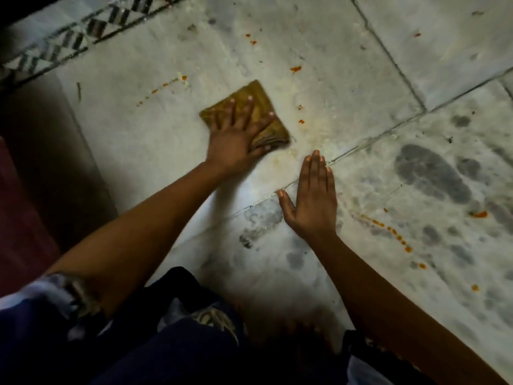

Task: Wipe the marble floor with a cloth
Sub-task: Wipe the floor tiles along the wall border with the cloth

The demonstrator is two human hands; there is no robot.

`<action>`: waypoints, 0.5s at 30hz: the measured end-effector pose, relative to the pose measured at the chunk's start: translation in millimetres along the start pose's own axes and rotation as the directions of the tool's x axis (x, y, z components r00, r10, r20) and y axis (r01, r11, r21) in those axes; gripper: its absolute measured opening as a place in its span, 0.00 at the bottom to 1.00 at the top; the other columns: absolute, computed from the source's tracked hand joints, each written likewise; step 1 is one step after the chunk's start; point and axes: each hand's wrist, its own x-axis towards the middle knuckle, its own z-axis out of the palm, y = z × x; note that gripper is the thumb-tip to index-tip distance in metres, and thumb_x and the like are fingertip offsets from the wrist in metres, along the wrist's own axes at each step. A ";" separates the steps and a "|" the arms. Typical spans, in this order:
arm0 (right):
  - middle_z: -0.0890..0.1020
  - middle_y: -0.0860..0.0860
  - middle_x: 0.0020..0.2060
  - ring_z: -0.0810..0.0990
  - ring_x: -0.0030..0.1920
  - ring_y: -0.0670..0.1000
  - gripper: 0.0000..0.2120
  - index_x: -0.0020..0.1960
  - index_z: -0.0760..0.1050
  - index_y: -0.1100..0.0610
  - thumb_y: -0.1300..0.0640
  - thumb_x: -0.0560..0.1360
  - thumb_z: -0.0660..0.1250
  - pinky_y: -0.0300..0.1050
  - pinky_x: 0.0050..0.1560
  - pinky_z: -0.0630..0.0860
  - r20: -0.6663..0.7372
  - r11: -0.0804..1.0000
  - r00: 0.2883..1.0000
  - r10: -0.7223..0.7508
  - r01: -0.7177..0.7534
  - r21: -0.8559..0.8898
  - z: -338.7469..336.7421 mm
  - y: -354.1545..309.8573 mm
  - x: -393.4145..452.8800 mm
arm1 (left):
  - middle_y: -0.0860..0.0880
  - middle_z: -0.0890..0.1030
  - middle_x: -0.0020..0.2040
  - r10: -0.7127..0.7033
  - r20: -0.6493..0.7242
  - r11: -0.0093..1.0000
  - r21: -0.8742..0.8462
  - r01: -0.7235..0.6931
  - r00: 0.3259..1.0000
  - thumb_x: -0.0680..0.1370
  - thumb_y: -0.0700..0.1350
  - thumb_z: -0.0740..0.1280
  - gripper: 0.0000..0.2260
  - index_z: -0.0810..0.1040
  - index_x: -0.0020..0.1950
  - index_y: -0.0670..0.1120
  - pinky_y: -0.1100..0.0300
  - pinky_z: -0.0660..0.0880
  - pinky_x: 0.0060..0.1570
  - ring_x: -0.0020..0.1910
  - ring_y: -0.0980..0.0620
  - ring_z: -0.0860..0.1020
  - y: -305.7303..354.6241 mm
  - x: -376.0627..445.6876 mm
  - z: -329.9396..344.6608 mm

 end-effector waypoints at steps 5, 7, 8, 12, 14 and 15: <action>0.54 0.63 0.75 0.51 0.75 0.59 0.38 0.75 0.51 0.66 0.40 0.77 0.51 0.52 0.75 0.48 0.006 1.000 1.000 -0.001 0.001 -0.017 0.5 1.9 -0.7 | 0.45 0.58 0.76 0.200 -0.084 0.977 0.097 -0.192 0.976 0.76 0.68 0.42 0.29 0.56 0.75 0.59 0.42 0.45 0.70 0.74 0.38 0.55 12.1 -40.3 21.4; 0.53 0.63 0.75 0.51 0.75 0.58 0.37 0.75 0.50 0.66 0.40 0.77 0.51 0.52 0.75 0.47 0.004 1.000 1.000 0.002 -0.002 -0.006 1.9 3.3 -2.4 | 0.46 0.55 0.77 0.129 -0.074 0.991 0.054 -0.125 0.989 0.75 0.69 0.41 0.29 0.52 0.74 0.60 0.42 0.42 0.70 0.75 0.40 0.52 -14.9 -56.8 22.8; 0.53 0.63 0.75 0.51 0.75 0.58 0.37 0.75 0.50 0.66 0.40 0.77 0.51 0.51 0.75 0.47 -0.001 1.000 1.000 0.003 -0.003 0.001 1.8 2.6 -2.6 | 0.46 0.52 0.78 0.051 -0.052 0.998 0.030 -0.049 0.997 0.74 0.69 0.42 0.30 0.49 0.74 0.61 0.42 0.40 0.70 0.76 0.40 0.49 -26.5 -55.8 19.1; 0.52 0.62 0.75 0.50 0.76 0.58 0.37 0.75 0.50 0.66 0.40 0.77 0.50 0.51 0.75 0.46 0.006 1.000 1.000 -0.004 0.003 0.016 -0.2 0.4 -0.7 | 0.47 0.45 0.78 -0.159 -0.013 0.986 -0.042 0.159 0.987 0.74 0.68 0.51 0.31 0.49 0.75 0.62 0.35 0.40 0.68 0.76 0.38 0.44 -30.3 -7.3 0.7; 0.52 0.62 0.75 0.50 0.76 0.58 0.37 0.75 0.50 0.66 0.41 0.77 0.50 0.51 0.75 0.46 0.011 1.000 1.000 -0.004 0.004 0.011 -1.7 0.3 0.1 | 0.46 0.45 0.78 -0.104 0.003 0.994 -0.014 0.104 0.995 0.73 0.69 0.49 0.32 0.48 0.75 0.61 0.34 0.40 0.68 0.75 0.37 0.43 -10.0 6.2 -0.8; 0.53 0.63 0.75 0.51 0.75 0.58 0.37 0.75 0.50 0.66 0.41 0.77 0.50 0.51 0.75 0.46 0.012 1.000 1.000 -0.003 0.003 0.010 -2.0 0.2 0.2 | 0.45 0.45 0.78 -0.044 0.004 0.999 0.011 0.044 0.999 0.72 0.69 0.46 0.32 0.47 0.75 0.61 0.35 0.39 0.68 0.75 0.37 0.42 -1.5 3.1 1.5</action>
